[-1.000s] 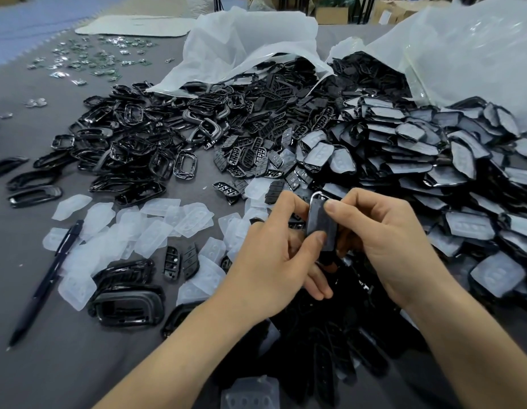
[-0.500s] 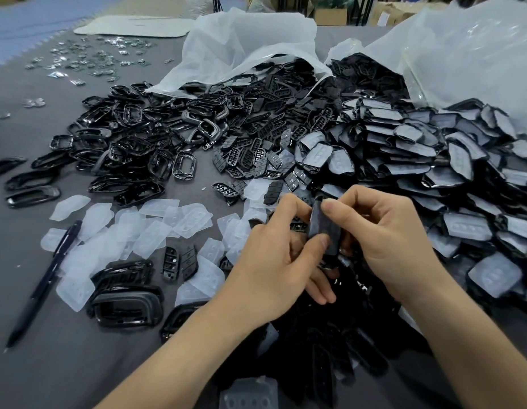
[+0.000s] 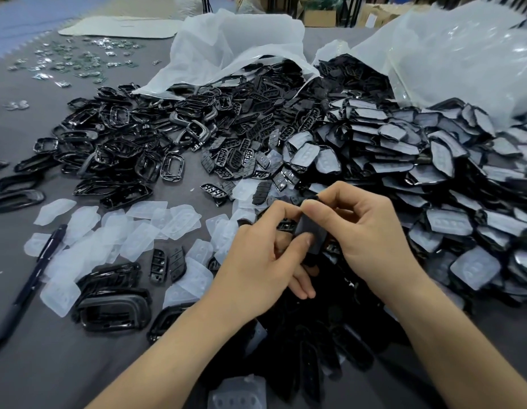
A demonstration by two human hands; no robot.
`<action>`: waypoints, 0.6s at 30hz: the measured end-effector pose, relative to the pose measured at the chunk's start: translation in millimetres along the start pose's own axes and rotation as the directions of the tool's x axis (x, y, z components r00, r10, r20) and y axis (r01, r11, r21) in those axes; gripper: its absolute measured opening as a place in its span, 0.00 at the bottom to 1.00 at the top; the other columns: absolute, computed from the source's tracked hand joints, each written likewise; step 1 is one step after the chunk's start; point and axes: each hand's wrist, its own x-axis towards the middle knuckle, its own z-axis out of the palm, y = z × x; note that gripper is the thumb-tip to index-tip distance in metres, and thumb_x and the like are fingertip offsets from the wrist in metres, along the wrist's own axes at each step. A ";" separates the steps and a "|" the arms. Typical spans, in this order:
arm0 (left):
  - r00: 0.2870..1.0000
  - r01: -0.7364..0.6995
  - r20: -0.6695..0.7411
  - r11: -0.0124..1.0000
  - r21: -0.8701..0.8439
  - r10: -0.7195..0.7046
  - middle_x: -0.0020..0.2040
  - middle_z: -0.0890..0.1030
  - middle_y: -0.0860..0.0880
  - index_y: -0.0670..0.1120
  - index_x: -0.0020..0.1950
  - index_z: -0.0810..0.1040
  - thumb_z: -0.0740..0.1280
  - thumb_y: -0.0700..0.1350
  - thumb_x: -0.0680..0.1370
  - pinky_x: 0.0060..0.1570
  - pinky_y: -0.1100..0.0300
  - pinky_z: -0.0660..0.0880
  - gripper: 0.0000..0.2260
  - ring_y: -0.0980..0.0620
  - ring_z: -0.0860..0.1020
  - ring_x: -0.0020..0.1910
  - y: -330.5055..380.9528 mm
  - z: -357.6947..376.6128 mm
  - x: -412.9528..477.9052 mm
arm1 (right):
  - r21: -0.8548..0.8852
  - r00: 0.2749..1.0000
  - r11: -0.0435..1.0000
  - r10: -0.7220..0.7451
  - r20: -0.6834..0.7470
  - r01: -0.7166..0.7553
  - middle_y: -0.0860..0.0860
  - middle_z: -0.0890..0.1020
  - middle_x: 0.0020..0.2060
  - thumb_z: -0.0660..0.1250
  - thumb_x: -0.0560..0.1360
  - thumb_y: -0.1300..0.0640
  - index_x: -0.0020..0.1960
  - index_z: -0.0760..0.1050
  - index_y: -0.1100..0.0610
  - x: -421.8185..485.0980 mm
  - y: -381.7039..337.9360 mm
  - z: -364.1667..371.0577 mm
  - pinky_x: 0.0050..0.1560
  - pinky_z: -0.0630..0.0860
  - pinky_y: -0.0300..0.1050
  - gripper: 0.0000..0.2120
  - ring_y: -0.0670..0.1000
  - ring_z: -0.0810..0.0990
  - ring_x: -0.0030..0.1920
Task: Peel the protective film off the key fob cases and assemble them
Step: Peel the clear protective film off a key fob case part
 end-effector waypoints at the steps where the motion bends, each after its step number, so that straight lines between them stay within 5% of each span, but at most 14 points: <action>1: 1.000 -0.007 -0.007 1.000 -0.004 0.007 0.27 0.79 0.42 0.56 0.49 0.73 0.62 0.37 0.80 0.22 0.62 0.75 0.11 0.48 0.80 0.22 -0.3 0.0 0.3 | -0.011 1.000 1.000 0.001 -0.016 -0.001 0.54 0.74 0.27 0.71 0.73 0.60 0.35 0.75 0.60 0.7 0.7 0.2 0.29 0.69 0.39 0.10 0.47 0.71 0.28; 6: 0.999 -0.028 -0.031 0.999 -0.042 0.026 0.25 0.77 0.48 0.56 0.51 0.75 0.63 0.37 0.80 0.21 0.63 0.74 0.12 0.47 0.80 0.22 0.4 -0.1 0.1 | -0.026 0.998 0.999 -0.023 -0.051 0.021 0.53 0.75 0.28 0.72 0.73 0.59 0.34 0.75 0.58 1.0 2.9 -0.8 0.31 0.68 0.39 0.11 0.46 0.71 0.29; 14: 0.994 0.011 -0.110 0.999 -0.040 -0.015 0.26 0.73 0.34 0.59 0.53 0.78 0.66 0.38 0.77 0.21 0.63 0.74 0.14 0.47 0.80 0.22 4.5 0.3 0.2 | -0.040 0.999 0.998 0.045 0.004 -0.045 0.51 0.77 0.29 0.73 0.72 0.58 0.43 0.81 0.55 3.0 1.9 -7.1 0.29 0.70 0.35 0.01 0.44 0.73 0.28; 18: 0.985 0.016 -0.171 0.999 -0.044 -0.023 0.27 0.80 0.40 0.52 0.57 0.79 0.67 0.49 0.72 0.22 0.63 0.74 0.14 0.46 0.79 0.22 8.4 0.4 0.7 | -0.101 0.998 0.994 0.031 -0.046 -0.036 0.52 0.78 0.29 0.73 0.73 0.58 0.43 0.82 0.54 4.7 -3.2 -14.1 0.32 0.70 0.39 0.01 0.46 0.73 0.29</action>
